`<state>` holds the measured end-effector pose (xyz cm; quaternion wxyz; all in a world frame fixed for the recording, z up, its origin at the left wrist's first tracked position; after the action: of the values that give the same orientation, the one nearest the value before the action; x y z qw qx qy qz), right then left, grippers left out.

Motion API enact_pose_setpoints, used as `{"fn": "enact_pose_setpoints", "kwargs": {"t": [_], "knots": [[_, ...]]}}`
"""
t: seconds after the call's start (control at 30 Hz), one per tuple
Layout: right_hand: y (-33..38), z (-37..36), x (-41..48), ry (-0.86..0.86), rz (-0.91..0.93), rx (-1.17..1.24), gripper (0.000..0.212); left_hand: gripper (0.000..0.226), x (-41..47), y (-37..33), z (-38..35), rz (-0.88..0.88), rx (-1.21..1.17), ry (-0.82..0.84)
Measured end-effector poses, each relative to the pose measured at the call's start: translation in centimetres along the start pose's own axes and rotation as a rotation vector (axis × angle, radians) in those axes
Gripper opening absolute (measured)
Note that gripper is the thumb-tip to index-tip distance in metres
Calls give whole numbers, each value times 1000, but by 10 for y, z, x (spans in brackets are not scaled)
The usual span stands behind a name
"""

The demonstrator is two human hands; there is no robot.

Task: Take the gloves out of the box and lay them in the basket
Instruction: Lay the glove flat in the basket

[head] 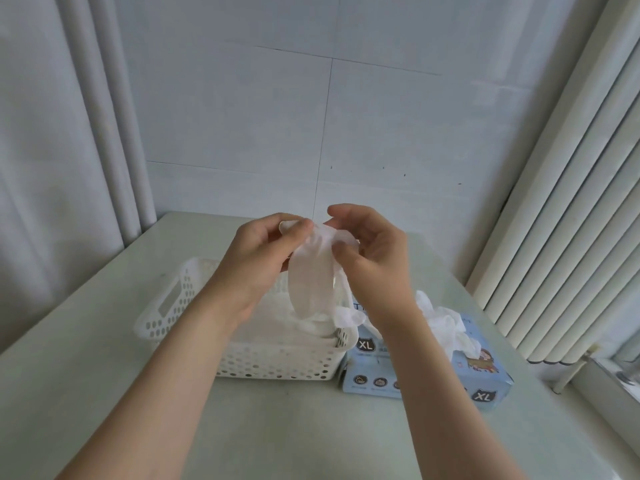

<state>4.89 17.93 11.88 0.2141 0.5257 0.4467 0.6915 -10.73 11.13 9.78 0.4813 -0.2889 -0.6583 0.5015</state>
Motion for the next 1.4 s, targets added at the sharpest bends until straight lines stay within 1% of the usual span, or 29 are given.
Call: {"fn": "enact_pose_setpoints", "kwargs": {"t": [0.1, 0.23, 0.3, 0.33, 0.4, 0.43, 0.5, 0.53, 0.57, 0.6, 0.63, 0.67, 0.73, 0.77, 0.8, 0.87, 0.93, 1.03, 1.1, 1.17, 1.23, 1.3, 1.4], "knots": [[-10, 1, 0, 45, -122, 16, 52, 17, 1, -3, 4, -68, 69, -25], [-31, -3, -1, 148, -335, -88, 32, 26, -1, -7, 11, -115, 91, -70], [-37, -6, -2, 182, -364, -144, 24, 30, -1, -10, 12, -114, 75, -68], [-37, -7, -3, 173, -355, -149, 19, 32, -1, -11, 13, -118, 67, -71], [-34, -4, -1, 100, -312, -110, 9, 40, -1, -14, 15, -121, 59, -97], [-32, -2, 0, 64, -288, -75, 8, 46, -1, -14, 17, -112, 59, -115], [-26, 0, 2, 24, -223, -39, 11, 58, -1, -11, 20, -49, 59, -141], [-22, 1, 3, 18, -183, -48, 14, 58, -1, -8, 21, 0, 62, -149], [-17, 1, 3, 20, -145, -63, 17, 54, -1, -6, 22, 47, 73, -149], [-13, 1, 3, 32, -111, -75, 19, 46, -1, -6, 21, 86, 97, -139], [-8, -1, 2, 56, -82, -85, 20, 34, -1, -5, 19, 114, 129, -114], [-5, -3, 1, 82, -57, -101, 22, 29, -2, -6, 15, 132, 156, -58], [-2, -7, 0, 122, -18, -157, 24, 41, -5, -7, 4, 113, 231, 85], [-1, -9, 0, 129, -2, -201, 24, 40, -7, -7, -1, 85, 254, 139], [-1, -10, 0, 129, 14, -253, 24, 33, -9, -8, -4, 58, 261, 160], [-3, -10, 1, 114, 27, -335, 25, 18, -7, -8, -2, 11, 280, 114], [-5, -7, 2, 87, 23, -392, 24, 14, -4, -8, 3, -27, 284, 50], [-12, -3, 3, 80, -38, -435, 19, 25, 0, -7, 12, -77, 342, -33], [-16, -3, 3, 128, -92, -462, 13, 31, 2, -4, 21, -96, 386, -100], [-21, -2, 3, 186, -129, -533, 7, 31, 6, -1, 28, -114, 420, -150], [-25, -2, 1, 246, -168, -576, 17, 33, 5, -4, 30, -127, 465, -188], [-24, 0, -1, 275, -217, -540, 20, 33, 5, -9, 30, -169, 519, -226], [-24, 9, -2, 219, -299, -305, 20, 30, 2, -19, 28, -247, 556, -266]]}}
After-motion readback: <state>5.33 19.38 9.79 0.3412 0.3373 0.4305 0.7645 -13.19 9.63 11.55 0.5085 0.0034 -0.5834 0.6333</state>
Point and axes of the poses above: each hand's wrist, its own x-axis towards the middle knuckle, its own z-axis out of the back of the hand, y = z × x, the point moved 8 cm from there along x, towards the middle knuckle, and after that the axes turned 2 degrees about -z, right-handed, at the moved point
